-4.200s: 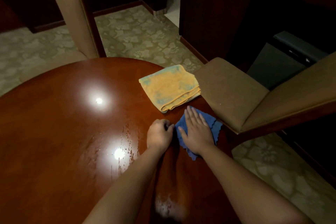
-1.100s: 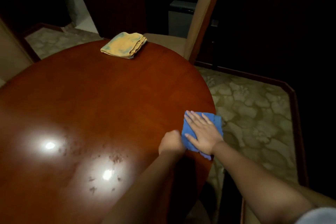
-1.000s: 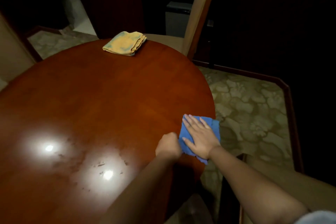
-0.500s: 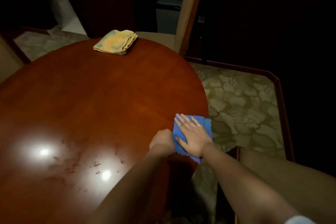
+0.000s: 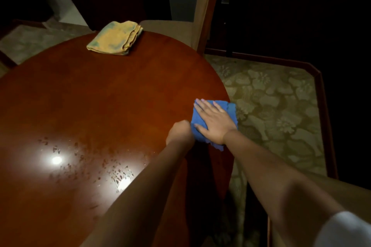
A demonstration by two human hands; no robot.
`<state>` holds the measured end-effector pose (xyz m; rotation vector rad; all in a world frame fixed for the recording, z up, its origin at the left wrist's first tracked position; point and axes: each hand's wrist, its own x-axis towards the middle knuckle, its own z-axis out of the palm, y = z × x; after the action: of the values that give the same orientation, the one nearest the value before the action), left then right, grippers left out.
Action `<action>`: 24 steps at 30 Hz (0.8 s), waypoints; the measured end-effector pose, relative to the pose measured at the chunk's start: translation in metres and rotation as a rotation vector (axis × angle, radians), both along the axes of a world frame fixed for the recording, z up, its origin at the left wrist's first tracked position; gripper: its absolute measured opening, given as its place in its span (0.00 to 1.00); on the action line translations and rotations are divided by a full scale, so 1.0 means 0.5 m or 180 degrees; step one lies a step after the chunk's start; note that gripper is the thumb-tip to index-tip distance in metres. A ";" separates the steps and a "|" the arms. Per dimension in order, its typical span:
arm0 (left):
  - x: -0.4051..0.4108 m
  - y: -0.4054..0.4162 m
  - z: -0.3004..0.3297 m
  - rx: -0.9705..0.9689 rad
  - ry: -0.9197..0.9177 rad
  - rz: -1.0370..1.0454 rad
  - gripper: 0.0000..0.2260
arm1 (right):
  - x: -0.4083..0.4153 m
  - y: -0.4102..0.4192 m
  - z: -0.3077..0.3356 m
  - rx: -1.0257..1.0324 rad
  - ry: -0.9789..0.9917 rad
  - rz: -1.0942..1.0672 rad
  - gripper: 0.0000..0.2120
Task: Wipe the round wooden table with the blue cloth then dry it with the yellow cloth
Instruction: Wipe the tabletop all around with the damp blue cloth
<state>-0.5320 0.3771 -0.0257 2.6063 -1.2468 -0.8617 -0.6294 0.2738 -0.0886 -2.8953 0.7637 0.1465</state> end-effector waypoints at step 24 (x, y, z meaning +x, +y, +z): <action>-0.030 0.666 0.028 0.0839 -0.0239 -0.0507 0.09 | -0.052 0.768 0.021 0.0371 0.0009 -0.0589 0.34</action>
<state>-0.5469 0.7103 -0.0117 2.7932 -1.4695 -1.0282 -0.6553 0.6579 -0.0780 -2.6992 0.9834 0.1683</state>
